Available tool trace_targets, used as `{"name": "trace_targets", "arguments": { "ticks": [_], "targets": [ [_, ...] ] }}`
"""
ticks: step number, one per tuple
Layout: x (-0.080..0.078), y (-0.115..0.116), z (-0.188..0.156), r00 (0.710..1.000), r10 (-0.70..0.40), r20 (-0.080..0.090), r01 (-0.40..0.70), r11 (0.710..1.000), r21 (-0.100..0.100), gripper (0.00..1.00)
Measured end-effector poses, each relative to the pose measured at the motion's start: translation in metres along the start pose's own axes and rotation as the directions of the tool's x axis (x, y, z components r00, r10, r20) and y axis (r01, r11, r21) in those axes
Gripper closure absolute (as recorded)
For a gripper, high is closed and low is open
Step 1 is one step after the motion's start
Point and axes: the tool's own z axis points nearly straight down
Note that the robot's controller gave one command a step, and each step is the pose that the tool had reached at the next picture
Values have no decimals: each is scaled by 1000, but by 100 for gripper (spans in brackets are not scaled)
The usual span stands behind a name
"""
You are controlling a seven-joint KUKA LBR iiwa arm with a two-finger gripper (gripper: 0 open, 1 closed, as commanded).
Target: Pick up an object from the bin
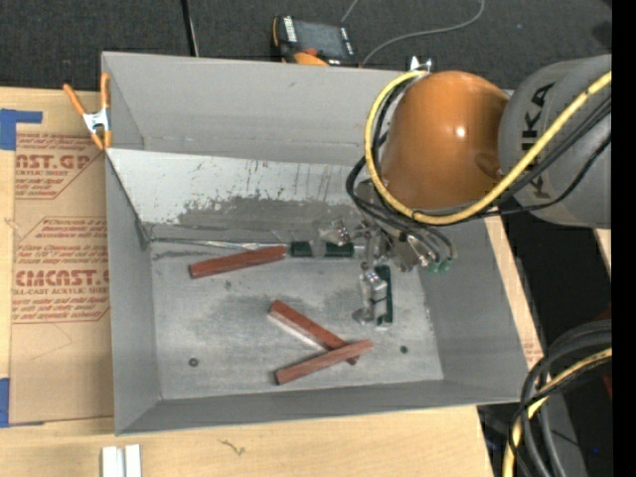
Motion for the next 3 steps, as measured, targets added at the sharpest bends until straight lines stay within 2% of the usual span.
{"name": "trace_targets", "arguments": {
  "ticks": [1, 2, 3],
  "targets": [
    [32, 12, 133, 998, -67, -10, 67, 998, -4, 0],
    [30, 11, 129, 998, -66, -3, 66, 998, -1, 100],
    [30, 11, 129, 998, -66, -3, 66, 998, -2, 0]
  ]
}}
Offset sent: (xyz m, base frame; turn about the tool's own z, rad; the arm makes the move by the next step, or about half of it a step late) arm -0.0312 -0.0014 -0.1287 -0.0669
